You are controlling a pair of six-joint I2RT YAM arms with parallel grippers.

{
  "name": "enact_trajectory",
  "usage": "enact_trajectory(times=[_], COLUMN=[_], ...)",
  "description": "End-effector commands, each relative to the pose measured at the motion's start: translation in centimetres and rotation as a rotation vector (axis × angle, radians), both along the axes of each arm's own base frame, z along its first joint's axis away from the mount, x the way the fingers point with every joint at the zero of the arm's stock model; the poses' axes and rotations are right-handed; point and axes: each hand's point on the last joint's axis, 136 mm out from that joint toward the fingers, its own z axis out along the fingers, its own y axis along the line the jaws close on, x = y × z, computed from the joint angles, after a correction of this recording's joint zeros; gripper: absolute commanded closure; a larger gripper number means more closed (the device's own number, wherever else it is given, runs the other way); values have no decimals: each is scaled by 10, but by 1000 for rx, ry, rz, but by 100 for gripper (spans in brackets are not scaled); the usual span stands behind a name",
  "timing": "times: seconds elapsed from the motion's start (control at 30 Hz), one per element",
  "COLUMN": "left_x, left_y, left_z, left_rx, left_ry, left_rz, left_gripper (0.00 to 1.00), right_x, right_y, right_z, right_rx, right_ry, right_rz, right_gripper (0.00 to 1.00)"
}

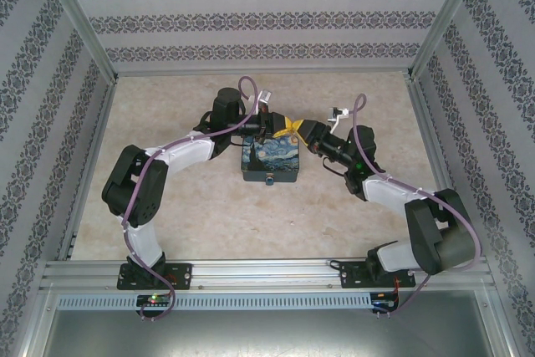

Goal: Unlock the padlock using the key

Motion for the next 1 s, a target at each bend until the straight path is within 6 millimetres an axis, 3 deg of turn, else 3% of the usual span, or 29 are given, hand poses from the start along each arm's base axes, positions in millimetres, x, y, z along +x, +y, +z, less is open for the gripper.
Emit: enact_trajectory(times=[0.0, 0.47, 0.97], left_x=[7, 12, 12], left_y=[5, 5, 5], left_z=[11, 7, 2], left_rx=[-33, -23, -19], left_ry=[-47, -34, -28], left_rz=[7, 29, 32], left_gripper=[100, 100, 100], right_x=[-3, -9, -5], right_y=[4, 8, 17], right_z=[9, -3, -1], right_rx=[17, 17, 29], right_ry=[-58, -38, -38], right_rz=[7, 9, 32], right_gripper=[60, 67, 74])
